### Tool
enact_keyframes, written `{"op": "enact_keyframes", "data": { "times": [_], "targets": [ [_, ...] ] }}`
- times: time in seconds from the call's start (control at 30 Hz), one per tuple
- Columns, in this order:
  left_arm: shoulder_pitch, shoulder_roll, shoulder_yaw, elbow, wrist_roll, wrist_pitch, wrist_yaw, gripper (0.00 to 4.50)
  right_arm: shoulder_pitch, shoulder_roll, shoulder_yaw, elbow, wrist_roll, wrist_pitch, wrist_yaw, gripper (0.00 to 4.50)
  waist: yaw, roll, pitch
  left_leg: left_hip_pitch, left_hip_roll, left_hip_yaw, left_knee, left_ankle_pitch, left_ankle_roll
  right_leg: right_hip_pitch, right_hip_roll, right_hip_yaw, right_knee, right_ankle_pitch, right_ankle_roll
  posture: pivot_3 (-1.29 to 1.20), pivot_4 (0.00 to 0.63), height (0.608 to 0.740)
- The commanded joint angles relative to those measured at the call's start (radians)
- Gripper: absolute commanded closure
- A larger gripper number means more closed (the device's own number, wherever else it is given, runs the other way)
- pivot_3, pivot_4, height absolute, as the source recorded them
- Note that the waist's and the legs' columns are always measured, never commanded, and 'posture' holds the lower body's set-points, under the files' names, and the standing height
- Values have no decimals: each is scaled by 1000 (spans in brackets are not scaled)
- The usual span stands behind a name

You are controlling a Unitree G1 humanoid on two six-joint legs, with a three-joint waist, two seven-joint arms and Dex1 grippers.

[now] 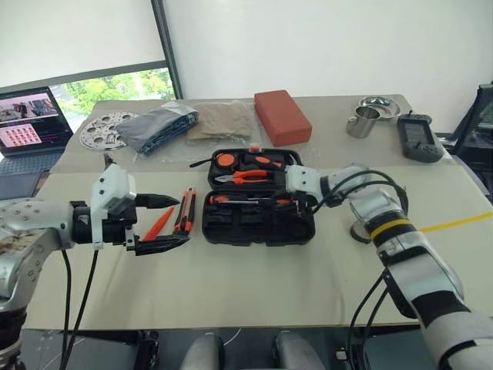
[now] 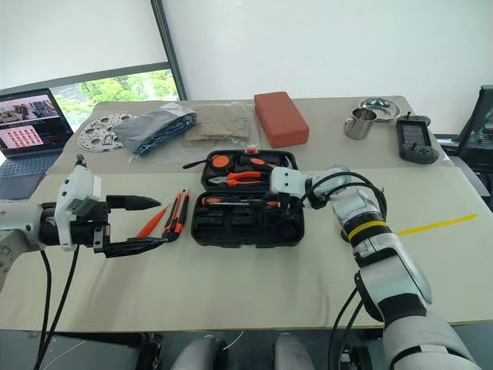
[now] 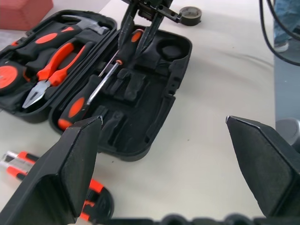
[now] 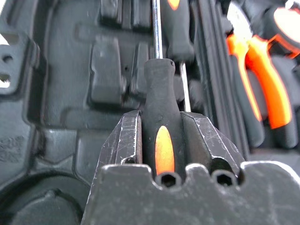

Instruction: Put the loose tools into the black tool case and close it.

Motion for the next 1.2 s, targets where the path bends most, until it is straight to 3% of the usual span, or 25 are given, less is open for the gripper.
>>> {"op": "enact_keyframes", "data": {
  "times": [0.03, 0.17, 0.2, 0.47, 0.63, 0.83, 0.93, 1.2],
  "targets": [
    [1, 23, 34, -18, -22, -3, 8, 0, -40, 5, -17, 38, -21, -42, 14, 3549, -2, 0, 0, 1, 0, 0, 0, 0, 0, 0, 0, 0, 0, 0, 0, 0, 150, 707],
    [-2, 30, 31, -13, -27, -8, 11, 0, -52, -4, -19, 79, -43, -70, 10, 3549, -2, 0, 0, 2, 0, 0, -1, 0, 0, 0, 0, 0, 1, -1, -1, 0, 150, 707],
    [-3, 31, 30, -12, -28, -9, 11, 0, -53, -5, -23, 83, -43, -71, 15, 2546, -2, 0, 0, 3, 0, 0, -1, 0, 0, 1, 0, 0, 1, -1, -1, 0, 150, 707],
    [-29, 35, 7, 1, -26, -20, 13, 0, -72, -11, -59, 94, -36, -73, 35, 10, -3, 0, 0, 3, 0, 0, -1, 0, 0, 1, 0, 0, 2, -1, -2, 0, 150, 707],
    [-37, 37, -3, 12, -24, -30, 9, 0, -85, -7, -137, 65, 42, -37, 58, 10, -3, 0, 0, 3, 0, 0, -1, 0, 0, 1, 0, 0, 1, -1, -2, 0, 150, 707],
    [-54, 27, -26, 18, -21, -37, 18, 0, -51, 90, -283, 1, 200, 243, -14, 10, -12, 0, 0, 4, 1, 0, -1, 0, 0, 0, 1, 0, 3, -1, -2, 0, 150, 707],
    [-57, 29, -29, 21, -22, -39, 16, 0, -32, 99, -286, -7, 176, 293, -73, 631, -11, 0, 0, 4, 1, 0, -2, 0, 0, 0, 1, 0, 6, -1, -2, 0, 150, 707],
    [-92, 32, -51, 35, -21, -45, 11, 0, -20, 124, -257, -5, 121, 265, -179, 3367, -4, 0, 0, 3, 0, 0, -2, 0, 0, 0, 0, 0, 4, -1, -2, 0, 150, 707]
  ]
}}
